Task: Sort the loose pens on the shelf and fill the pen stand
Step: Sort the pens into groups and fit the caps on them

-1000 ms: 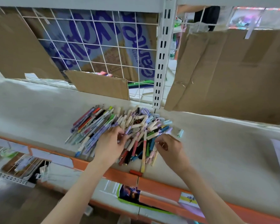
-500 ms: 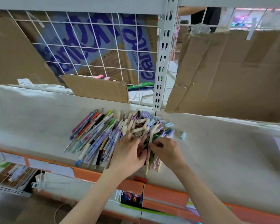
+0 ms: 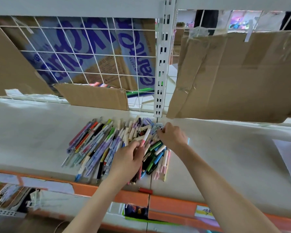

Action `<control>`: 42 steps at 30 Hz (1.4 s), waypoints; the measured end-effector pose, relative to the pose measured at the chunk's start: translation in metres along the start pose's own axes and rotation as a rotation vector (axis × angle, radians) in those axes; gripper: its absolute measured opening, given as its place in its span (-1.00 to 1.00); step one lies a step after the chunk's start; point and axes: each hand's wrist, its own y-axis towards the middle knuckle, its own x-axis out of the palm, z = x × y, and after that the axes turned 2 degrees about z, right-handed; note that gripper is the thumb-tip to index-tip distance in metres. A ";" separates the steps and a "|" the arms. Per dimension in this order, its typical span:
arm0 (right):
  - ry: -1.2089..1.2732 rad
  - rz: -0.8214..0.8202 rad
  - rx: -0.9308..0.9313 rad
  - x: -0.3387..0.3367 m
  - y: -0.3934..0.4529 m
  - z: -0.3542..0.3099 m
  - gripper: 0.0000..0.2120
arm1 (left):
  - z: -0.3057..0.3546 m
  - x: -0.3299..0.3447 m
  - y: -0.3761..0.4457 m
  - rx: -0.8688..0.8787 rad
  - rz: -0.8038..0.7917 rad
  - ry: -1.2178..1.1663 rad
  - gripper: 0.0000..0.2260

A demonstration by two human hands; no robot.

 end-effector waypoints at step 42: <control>1.245 -0.011 -0.284 -0.015 -0.063 -0.021 -0.83 | 0.031 -0.032 0.008 -0.378 -0.312 -1.008 -0.84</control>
